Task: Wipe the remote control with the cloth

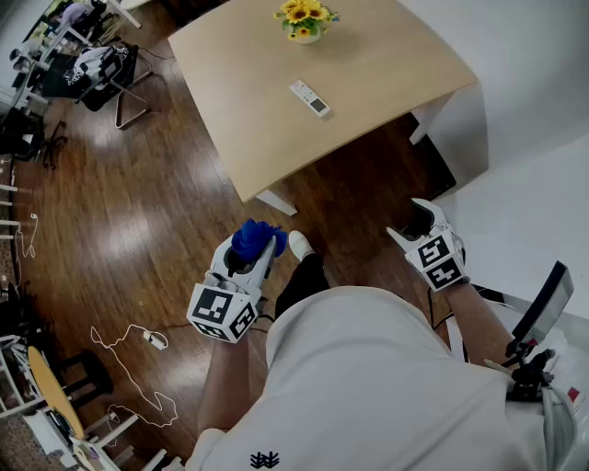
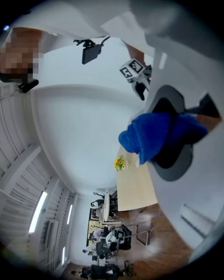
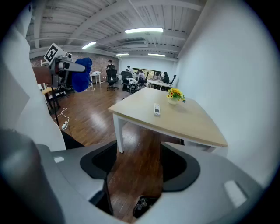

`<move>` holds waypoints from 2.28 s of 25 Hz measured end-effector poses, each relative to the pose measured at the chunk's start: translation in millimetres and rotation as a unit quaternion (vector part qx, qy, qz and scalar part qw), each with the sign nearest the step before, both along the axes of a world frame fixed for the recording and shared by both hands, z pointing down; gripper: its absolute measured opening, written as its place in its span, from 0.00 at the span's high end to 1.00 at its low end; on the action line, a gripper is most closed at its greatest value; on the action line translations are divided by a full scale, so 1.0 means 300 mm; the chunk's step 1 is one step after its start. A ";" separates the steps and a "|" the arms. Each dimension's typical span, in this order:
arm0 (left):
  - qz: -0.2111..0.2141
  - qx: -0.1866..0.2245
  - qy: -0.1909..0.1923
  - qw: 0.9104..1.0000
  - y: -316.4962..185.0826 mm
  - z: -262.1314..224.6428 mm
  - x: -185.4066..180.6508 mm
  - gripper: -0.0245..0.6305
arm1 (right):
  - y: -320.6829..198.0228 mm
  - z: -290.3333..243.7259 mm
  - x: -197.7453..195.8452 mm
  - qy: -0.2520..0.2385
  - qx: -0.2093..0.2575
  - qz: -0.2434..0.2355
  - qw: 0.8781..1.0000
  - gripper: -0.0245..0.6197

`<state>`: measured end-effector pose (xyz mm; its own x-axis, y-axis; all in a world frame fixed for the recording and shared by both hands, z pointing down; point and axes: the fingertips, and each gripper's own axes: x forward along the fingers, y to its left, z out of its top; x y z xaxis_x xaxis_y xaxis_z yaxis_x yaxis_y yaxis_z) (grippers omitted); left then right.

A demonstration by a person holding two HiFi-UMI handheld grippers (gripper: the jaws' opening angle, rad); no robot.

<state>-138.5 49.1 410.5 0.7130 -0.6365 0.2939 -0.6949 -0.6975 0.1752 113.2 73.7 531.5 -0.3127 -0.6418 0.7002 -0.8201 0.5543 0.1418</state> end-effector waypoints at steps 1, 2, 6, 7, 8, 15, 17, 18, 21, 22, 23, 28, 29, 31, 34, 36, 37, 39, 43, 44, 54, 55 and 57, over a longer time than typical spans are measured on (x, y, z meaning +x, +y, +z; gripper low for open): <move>0.003 -0.003 0.002 1.000 -0.055 -0.012 -0.004 0.74 | -0.051 0.005 -0.010 -0.004 -0.007 0.005 1.000 0.48; 0.007 -0.006 0.004 1.000 -0.106 -0.022 -0.005 0.74 | -0.097 0.010 -0.018 -0.007 -0.014 0.010 1.000 0.48; 0.045 -0.017 0.016 0.999 -0.260 -0.029 -0.009 0.74 | -0.263 0.009 -0.035 -0.007 -0.033 0.025 0.999 0.48; 0.053 -0.020 0.017 0.998 -0.294 -0.031 -0.017 0.74 | -0.308 -0.002 -0.049 -0.006 -0.035 0.028 0.999 0.48; 0.060 -0.022 0.017 0.998 -0.324 -0.035 -0.028 0.74 | -0.350 -0.014 -0.062 -0.003 -0.037 0.031 0.999 0.48; 0.030 -0.012 0.028 0.999 -0.410 -0.095 -0.166 0.74 | -0.583 -0.006 -0.197 -0.001 -0.032 0.017 0.999 0.48; 0.008 -0.016 0.031 0.999 -0.438 -0.086 -0.189 0.74 | -0.664 0.019 -0.214 -0.001 -0.037 0.007 0.999 0.48; -0.001 -0.018 0.031 0.999 -0.452 -0.077 -0.201 0.74 | -0.706 0.033 -0.219 0.000 -0.038 0.003 0.999 0.48; -0.027 -0.021 0.023 0.999 -0.486 -0.072 -0.236 0.74 | -0.836 0.068 -0.218 -0.006 -0.041 0.002 0.999 0.48; -0.037 -0.022 0.018 0.999 -0.501 -0.072 -0.247 0.74 | -0.882 0.087 -0.219 -0.011 -0.043 0.004 0.999 0.48; -0.048 -0.024 0.013 0.998 -0.520 -0.072 -0.260 0.74 | -0.928 0.113 -0.223 -0.016 -0.047 0.005 0.999 0.48; -0.106 -0.031 0.005 0.994 -0.590 -0.068 -0.299 0.74 | -1.138 0.250 -0.259 -0.013 -0.057 -0.003 0.998 0.47; -0.113 -0.032 0.003 0.993 -0.600 -0.078 -0.295 0.74 | -1.170 0.274 -0.264 -0.012 -0.061 -0.006 0.998 0.47; -0.122 -0.035 -0.002 0.992 -0.625 -0.091 -0.281 0.74 | -1.227 0.323 -0.275 -0.011 -0.072 -0.016 0.997 0.47; -0.135 -0.041 -0.009 0.990 -0.642 -0.097 -0.265 0.74 | -1.280 0.399 -0.298 -0.007 -0.087 -0.024 0.996 0.47; -0.145 -0.048 -0.014 0.988 -0.645 -0.102 -0.251 0.74 | -1.304 0.442 -0.302 -0.005 -0.097 -0.025 0.995 0.47; -0.149 -0.052 -0.016 0.987 -0.655 -0.105 -0.244 0.74 | -1.321 0.460 -0.301 -0.006 -0.103 -0.024 0.994 0.47; -0.158 -0.058 -0.022 0.985 -0.687 -0.104 -0.235 0.74 | -1.363 0.497 -0.305 -0.007 -0.111 -0.026 0.993 0.47; -0.174 -0.065 -0.032 0.982 -0.698 -0.084 -0.218 0.74 | -1.371 0.546 -0.330 -0.016 -0.114 -0.041 0.992 0.48; -0.177 -0.067 -0.033 0.981 -0.698 -0.083 -0.214 0.74 | -1.365 0.543 -0.336 -0.021 -0.112 -0.043 0.993 0.48; -0.181 -0.061 -0.040 0.981 -0.729 -0.095 -0.182 0.74 | -1.341 0.551 -0.351 -0.038 -0.119 -0.074 0.989 0.62; -0.180 -0.058 -0.040 0.981 -0.735 -0.100 -0.179 0.74 | -1.337 0.548 -0.352 -0.033 -0.122 -0.086 0.988 0.62; -0.177 -0.053 -0.040 0.982 -0.749 -0.108 -0.173 0.74 | -1.324 0.529 -0.359 -0.026 -0.124 -0.115 0.985 0.62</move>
